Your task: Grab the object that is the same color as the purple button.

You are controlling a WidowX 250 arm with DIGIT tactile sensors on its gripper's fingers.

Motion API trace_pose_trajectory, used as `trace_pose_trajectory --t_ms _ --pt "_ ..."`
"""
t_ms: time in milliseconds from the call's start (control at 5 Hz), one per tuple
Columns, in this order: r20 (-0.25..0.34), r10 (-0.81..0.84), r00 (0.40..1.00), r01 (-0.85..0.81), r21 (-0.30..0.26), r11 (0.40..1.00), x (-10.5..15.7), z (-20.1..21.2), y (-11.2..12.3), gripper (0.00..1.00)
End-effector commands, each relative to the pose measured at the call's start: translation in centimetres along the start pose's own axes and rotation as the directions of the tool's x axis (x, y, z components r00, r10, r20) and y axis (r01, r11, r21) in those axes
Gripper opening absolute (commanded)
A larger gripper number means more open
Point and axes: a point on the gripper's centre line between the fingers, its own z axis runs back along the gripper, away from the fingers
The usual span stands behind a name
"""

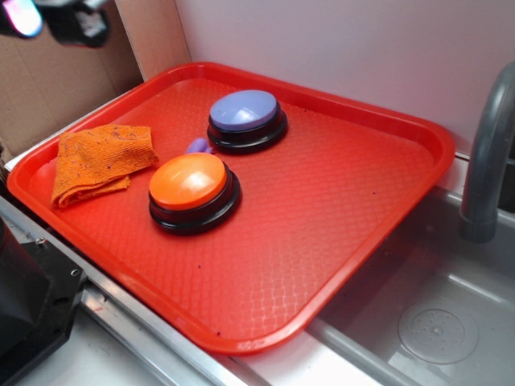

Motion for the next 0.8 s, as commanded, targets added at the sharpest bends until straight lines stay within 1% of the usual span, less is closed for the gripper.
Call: trace_pose_trajectory --t_ms 0,200,400,600 --pt "0.1 0.314 0.944 -0.31 -0.058 0.949 4.9 -5.8 1.8 1.0" --pt "0.141 0.348 0.927 -0.34 -0.08 0.937 6.4 -9.0 1.3 1.0" --pt "0.145 0.339 0.93 -0.332 -0.072 0.941 7.1 -11.8 1.0 1.0" --pt "0.128 0.305 0.944 -0.297 -0.082 0.951 7.6 -13.8 0.7 1.0"
